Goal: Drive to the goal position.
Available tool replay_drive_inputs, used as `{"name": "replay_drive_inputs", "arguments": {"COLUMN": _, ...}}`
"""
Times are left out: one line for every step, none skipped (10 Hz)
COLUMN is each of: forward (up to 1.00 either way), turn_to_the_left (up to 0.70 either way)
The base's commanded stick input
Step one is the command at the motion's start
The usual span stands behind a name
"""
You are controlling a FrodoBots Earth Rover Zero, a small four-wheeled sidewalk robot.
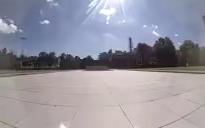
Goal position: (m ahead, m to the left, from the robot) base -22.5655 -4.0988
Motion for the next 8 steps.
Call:
{"name": "replay_drive_inputs", "arguments": {"forward": 0.05, "turn_to_the_left": 0.00}}
{"name": "replay_drive_inputs", "arguments": {"forward": 0.05, "turn_to_the_left": 0.00}}
{"name": "replay_drive_inputs", "arguments": {"forward": 0.05, "turn_to_the_left": 0.00}}
{"name": "replay_drive_inputs", "arguments": {"forward": 0.05, "turn_to_the_left": 0.00}}
{"name": "replay_drive_inputs", "arguments": {"forward": 0.05, "turn_to_the_left": 0.00}}
{"name": "replay_drive_inputs", "arguments": {"forward": 0.04, "turn_to_the_left": 0.00}}
{"name": "replay_drive_inputs", "arguments": {"forward": 0.05, "turn_to_the_left": 0.00}}
{"name": "replay_drive_inputs", "arguments": {"forward": 0.05, "turn_to_the_left": 0.00}}
